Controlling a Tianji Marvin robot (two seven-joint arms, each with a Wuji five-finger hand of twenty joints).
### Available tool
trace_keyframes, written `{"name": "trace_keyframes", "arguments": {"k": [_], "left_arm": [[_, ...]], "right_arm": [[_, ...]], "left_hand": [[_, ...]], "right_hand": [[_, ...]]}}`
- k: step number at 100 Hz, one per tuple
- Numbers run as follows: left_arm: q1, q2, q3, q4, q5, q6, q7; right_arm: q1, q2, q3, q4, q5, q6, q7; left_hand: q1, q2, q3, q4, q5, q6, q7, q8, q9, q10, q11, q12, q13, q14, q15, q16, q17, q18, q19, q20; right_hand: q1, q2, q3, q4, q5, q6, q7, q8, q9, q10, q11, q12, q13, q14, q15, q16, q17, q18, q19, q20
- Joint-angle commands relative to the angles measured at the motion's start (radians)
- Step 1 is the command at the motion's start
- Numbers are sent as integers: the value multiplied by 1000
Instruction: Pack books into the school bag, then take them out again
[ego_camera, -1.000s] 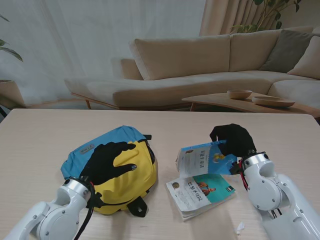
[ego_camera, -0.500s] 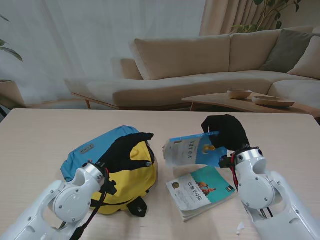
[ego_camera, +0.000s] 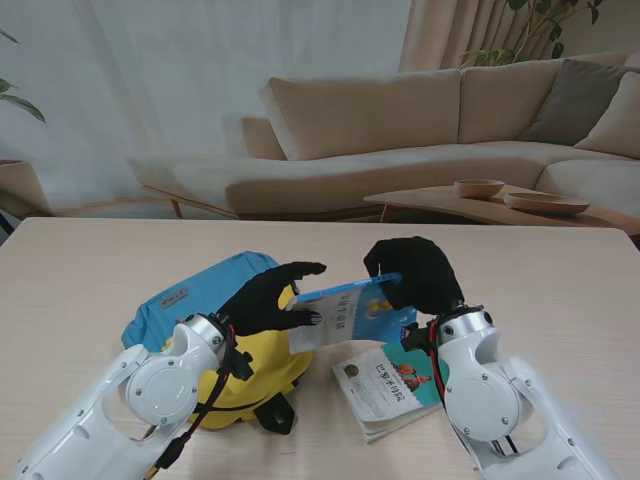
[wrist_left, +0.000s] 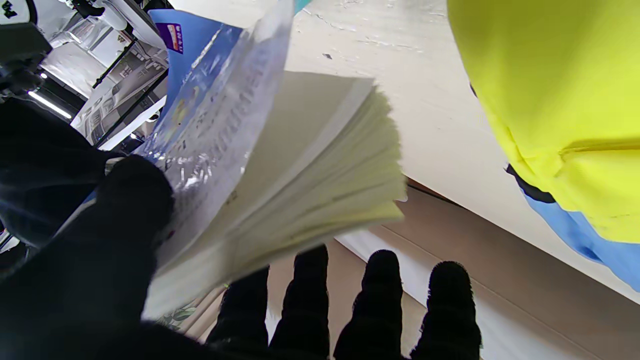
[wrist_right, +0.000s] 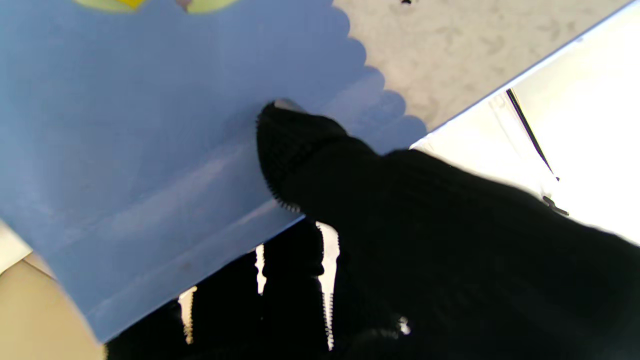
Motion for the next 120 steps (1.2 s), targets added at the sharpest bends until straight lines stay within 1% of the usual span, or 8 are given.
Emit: {"name": "trace_keyframes", "arguments": {"k": [1,19,44,61,77,86,91,120], "left_arm": [[1,-11,4,-7,-10,-4,-17],[2,-20,11,-3,-22,-18,17],[22,-27,-4,-24,-72,-16,31],[39,-35,-22,-27,-104,-45,58],[72,-40,-57,-46,-113,-55,86],[97,-44,-80,-59,-115,-55,106],[113,-45,-95,-68,-112,-58,116],[201,-54,-179,-115,-98,-94,180]], "right_arm": [[-5,-19,-17,-19,7,9,6],[2,-25,-51,-24,16,32,-10],[2,-27,-66,-23,24,42,-14],[-4,-24,-58,-24,40,22,3],[-21,-15,-31,-28,50,-20,38],[-34,-10,-6,-31,47,-45,59],[-41,-6,11,-33,47,-62,74],[-70,-1,93,0,54,-104,94]], "left_hand": [[19,0,41,-12,26,20,49,34,44,6,27,28,43,-5,48,33,20,6,53,45],[218,75,64,19,165,3,274,211,248,18,172,126,215,53,280,161,13,43,615,0],[723,162,-270,6,334,-102,588,359,583,22,222,455,439,160,602,280,167,127,1032,-26],[709,198,-216,14,408,-164,624,568,588,45,402,536,564,189,819,369,325,179,1130,86],[698,201,-187,20,415,-156,645,702,584,44,494,602,583,178,892,414,348,188,1146,144],[697,200,-177,22,417,-150,651,743,584,45,516,616,584,178,905,425,346,188,1151,164],[697,200,-174,22,419,-149,654,752,584,42,521,619,585,177,907,427,346,188,1151,168],[694,198,-164,23,425,-151,659,792,584,39,534,625,584,173,909,429,343,190,1145,178]], "right_hand": [[152,219,172,221,229,-56,249,146,153,29,289,101,135,51,205,52,7,26,37,0],[151,221,172,221,228,-56,247,145,154,29,288,100,136,53,203,51,6,27,41,-6],[133,266,172,164,205,-60,205,136,119,16,270,84,104,35,174,45,-15,16,35,2],[82,373,120,72,88,-44,95,60,21,11,176,-27,9,-1,45,19,-111,-3,-40,-3],[-130,388,-10,56,-332,-36,-12,-241,-290,-14,42,-164,-194,-92,-198,92,-247,-38,-139,-47],[-354,564,-102,185,-509,29,-108,-359,-470,-46,-27,-257,-309,-124,-359,76,-312,-58,-201,-87],[-421,578,-153,171,-597,50,-184,-411,-552,-53,-100,-316,-368,-138,-462,34,-342,-73,-244,-114],[-468,608,-435,105,-848,149,-306,-594,-801,-27,-302,-472,-534,-180,-772,-110,-407,-125,-376,-205]]}}
